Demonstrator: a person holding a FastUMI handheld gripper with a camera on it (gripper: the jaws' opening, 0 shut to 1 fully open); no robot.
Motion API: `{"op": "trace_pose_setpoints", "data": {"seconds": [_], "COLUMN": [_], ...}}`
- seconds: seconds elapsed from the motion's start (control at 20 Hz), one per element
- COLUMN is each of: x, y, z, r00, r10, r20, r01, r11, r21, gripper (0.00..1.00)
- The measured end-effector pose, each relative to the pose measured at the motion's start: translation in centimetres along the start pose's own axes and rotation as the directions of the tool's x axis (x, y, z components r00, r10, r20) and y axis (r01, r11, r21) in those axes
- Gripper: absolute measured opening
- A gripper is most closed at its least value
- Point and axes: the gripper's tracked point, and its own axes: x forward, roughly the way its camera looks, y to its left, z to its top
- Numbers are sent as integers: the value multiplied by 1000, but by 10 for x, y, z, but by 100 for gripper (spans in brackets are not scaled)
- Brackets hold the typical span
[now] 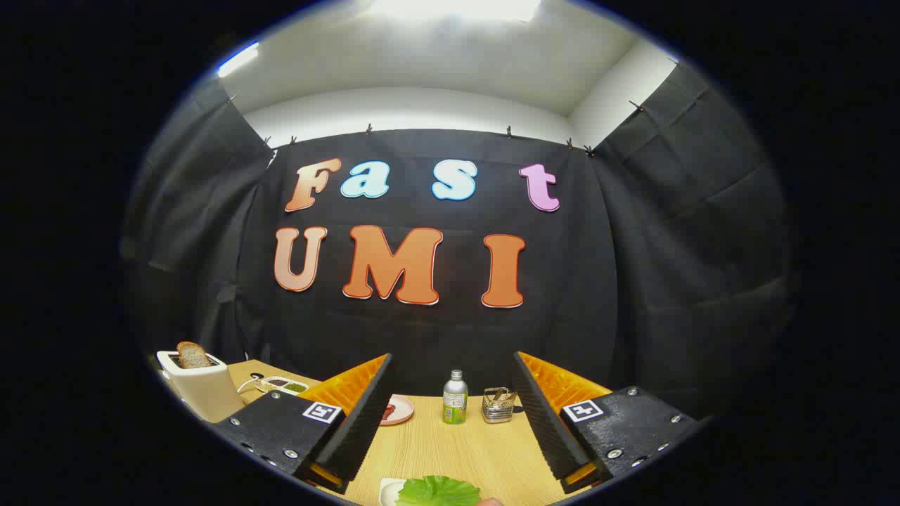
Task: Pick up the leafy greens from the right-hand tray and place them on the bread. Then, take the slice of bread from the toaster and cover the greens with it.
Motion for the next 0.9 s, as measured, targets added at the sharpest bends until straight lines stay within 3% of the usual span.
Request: {"op": "trace_pose_setpoints", "data": {"seconds": [0.6, 0.9], "x": [2, 3], "y": [6, 16], "z": [6, 2], "r00": [1000, 999], "r10": [3, 42], "r20": [2, -2], "r01": [-3, -42], "r11": [1000, 999], "r21": [16, -4], "gripper": [98, 98]}}
